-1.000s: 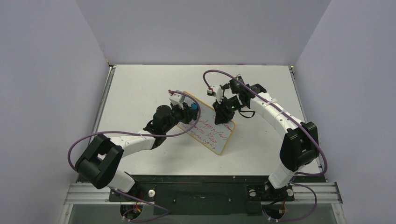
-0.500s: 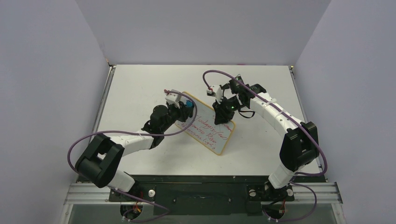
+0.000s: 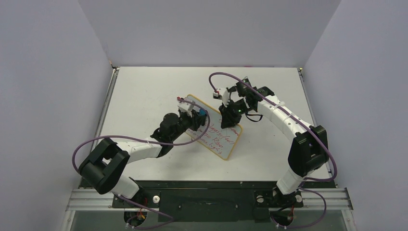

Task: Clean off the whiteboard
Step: Erase the whiteboard at the center of the board.

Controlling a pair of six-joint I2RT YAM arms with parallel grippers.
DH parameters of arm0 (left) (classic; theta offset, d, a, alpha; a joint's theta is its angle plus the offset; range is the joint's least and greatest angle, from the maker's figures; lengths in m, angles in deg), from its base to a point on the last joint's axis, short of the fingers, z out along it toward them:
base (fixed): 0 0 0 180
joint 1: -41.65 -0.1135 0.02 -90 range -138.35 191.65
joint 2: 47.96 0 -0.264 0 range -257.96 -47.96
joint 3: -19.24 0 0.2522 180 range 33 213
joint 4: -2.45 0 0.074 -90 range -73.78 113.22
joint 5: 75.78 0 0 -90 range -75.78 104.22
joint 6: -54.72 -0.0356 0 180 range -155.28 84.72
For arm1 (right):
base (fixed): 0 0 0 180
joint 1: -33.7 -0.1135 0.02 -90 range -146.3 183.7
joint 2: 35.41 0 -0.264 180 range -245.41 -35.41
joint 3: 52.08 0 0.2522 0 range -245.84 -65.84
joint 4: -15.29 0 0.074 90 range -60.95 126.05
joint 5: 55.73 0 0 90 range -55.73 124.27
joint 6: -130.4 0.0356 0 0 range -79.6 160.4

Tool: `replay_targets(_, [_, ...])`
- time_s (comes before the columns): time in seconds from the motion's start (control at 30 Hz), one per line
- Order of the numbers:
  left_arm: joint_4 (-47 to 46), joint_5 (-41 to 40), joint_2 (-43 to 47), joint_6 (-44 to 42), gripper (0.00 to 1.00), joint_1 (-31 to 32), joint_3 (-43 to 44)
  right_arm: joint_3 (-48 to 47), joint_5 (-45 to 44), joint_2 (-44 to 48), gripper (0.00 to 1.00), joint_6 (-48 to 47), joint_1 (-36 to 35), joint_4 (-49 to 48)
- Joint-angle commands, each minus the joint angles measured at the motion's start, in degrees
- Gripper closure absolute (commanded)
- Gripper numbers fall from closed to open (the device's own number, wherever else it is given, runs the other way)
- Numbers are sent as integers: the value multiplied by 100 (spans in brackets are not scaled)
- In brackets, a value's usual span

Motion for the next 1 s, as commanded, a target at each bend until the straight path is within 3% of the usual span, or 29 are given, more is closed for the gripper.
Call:
replay_targets(0.0, [-22,-255,94,-207,100,-493,175,180,-149,-242,100,-700,-307,442])
replay_targets(0.27, [-224,2,22,-165,100,-599,-95,175,-149,-244,100,-706,-308,444])
replay_targets(0.7, [-833,-346,16,-217,100,387,-769,174,-146,-273,100,-709,-306,450])
replay_targets(0.97, [-849,-1009,119,-138,100,-98,-918,174,-136,-243,100,-709,-307,460])
